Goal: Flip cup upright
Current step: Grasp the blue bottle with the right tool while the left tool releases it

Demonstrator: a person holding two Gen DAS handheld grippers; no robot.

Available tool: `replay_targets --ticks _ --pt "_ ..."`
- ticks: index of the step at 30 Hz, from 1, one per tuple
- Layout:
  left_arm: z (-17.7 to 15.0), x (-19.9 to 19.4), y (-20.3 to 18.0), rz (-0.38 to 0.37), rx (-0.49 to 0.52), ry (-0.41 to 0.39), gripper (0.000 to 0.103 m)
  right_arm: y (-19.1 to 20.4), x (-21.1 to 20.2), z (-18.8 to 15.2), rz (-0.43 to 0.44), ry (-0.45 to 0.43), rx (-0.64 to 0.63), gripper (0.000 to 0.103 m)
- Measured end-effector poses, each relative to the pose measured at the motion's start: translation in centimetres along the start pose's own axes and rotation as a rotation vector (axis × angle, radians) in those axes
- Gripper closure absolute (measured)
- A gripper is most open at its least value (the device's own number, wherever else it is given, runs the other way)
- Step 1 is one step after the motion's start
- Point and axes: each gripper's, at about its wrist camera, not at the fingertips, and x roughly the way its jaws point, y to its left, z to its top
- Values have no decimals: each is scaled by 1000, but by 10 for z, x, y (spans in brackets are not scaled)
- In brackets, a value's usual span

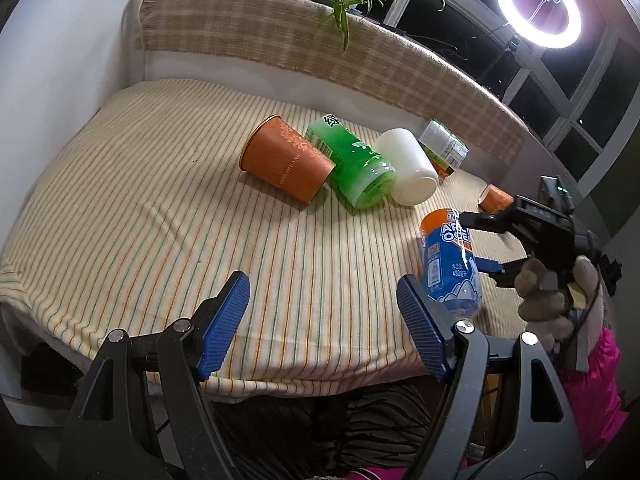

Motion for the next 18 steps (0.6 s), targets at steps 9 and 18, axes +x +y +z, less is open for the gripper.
replay_targets --ticks 9,18 --pt "-4 4 -14 -51 -1 23 25 0 17 4 23 52 16 37" --pt "-3 1 -31 -76 18 -5 25 6 2 4 13 -10 -42 39"
